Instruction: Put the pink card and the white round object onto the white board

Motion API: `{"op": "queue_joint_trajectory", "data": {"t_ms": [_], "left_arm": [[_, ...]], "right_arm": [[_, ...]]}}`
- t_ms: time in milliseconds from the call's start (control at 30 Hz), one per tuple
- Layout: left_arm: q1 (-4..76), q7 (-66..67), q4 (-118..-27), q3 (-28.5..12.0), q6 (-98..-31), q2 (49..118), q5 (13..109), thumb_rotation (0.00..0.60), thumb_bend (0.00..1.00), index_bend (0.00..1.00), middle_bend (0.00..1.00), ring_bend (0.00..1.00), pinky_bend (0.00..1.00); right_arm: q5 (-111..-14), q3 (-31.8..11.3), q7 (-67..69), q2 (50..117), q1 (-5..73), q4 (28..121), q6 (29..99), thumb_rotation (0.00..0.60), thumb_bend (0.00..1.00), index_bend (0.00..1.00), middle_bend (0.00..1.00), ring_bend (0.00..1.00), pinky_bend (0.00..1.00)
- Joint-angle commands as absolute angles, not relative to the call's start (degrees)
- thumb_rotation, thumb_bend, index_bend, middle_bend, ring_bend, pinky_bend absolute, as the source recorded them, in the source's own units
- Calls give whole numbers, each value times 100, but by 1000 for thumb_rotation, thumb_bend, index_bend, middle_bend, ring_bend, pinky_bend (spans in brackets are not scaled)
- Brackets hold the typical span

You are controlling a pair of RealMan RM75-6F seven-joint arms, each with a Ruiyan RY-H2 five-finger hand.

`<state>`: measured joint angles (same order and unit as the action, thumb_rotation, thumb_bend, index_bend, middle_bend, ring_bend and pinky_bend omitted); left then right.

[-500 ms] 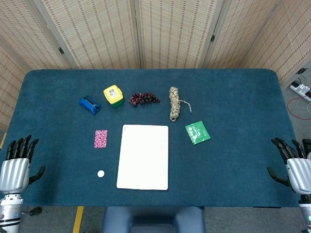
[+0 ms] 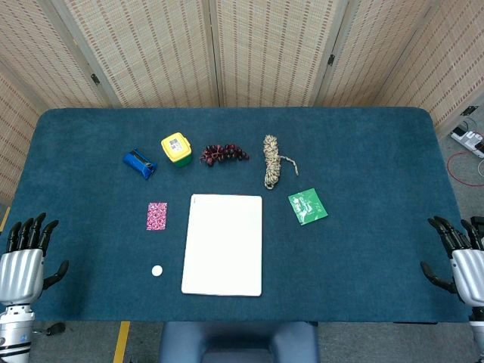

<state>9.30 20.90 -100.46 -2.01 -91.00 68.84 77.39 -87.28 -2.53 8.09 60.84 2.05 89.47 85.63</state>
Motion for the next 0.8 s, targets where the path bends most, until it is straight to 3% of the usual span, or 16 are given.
{"op": "queue_joint_trajectory", "data": {"t_ms": [33,333,800], "left_arm": [[970,2129,-10034,-250,-9019,6892,7765,600,320,176,87,78,0],[1515,2141,-9923,-608,-8261,6921,7732,600,321,187,90,84,0],[3299,3045,-9239,-1320,-5687,7420,5874,600,316,122,70,37,0]], "right_arm": [[-8735,-250,795,6088,198,8952,8579,600,351,107,142,214,20],[-8823,-272,752,6089,272,8986,8564,600,351,107,142,214,21],[-8840,-211,768,6029,106,9014,8793,600,351,107,142,214,20]]}}
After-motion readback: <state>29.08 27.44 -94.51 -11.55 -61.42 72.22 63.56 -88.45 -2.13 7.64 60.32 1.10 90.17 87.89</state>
